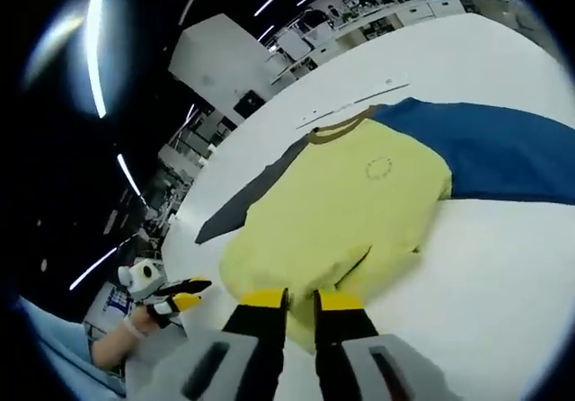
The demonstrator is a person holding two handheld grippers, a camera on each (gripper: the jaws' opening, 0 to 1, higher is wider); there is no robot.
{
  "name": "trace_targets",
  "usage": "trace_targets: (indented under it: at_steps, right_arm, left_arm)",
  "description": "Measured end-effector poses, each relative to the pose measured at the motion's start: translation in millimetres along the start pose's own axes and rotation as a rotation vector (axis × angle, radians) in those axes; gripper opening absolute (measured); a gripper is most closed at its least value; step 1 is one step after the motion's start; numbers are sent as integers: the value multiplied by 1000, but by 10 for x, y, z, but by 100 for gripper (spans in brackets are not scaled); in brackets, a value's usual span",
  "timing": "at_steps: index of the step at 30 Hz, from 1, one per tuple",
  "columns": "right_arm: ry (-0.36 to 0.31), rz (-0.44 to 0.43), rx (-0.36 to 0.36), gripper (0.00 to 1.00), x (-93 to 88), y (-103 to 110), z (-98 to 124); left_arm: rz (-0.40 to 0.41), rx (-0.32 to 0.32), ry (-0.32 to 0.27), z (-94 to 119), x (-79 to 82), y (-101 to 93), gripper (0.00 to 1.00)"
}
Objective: Fold the garment on the visible template until the final outline fits inside the template.
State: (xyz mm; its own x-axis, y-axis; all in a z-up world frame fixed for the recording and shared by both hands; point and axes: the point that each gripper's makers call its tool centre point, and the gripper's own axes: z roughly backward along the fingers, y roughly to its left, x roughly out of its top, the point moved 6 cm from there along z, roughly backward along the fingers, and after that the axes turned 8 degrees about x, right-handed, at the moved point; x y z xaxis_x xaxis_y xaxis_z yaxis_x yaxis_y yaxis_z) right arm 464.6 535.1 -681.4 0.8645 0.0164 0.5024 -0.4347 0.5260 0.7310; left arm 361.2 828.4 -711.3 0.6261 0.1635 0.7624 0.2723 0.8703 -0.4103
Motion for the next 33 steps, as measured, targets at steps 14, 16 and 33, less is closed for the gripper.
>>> trace_targets:
  at_steps: [14, 16, 33]
  right_arm:
    - [-29, 4, 10, 0, -42, 31, 486]
    - [-47, -6, 8, 0, -55, 30, 583]
    - [-55, -116, -94, 0, -623, -319, 976]
  left_arm:
    - [0, -8, -15, 0, 66, -11, 29]
    - [-3, -10, -16, -4, 71, -20, 29]
    - [-3, 14, 10, -63, 81, 30, 26]
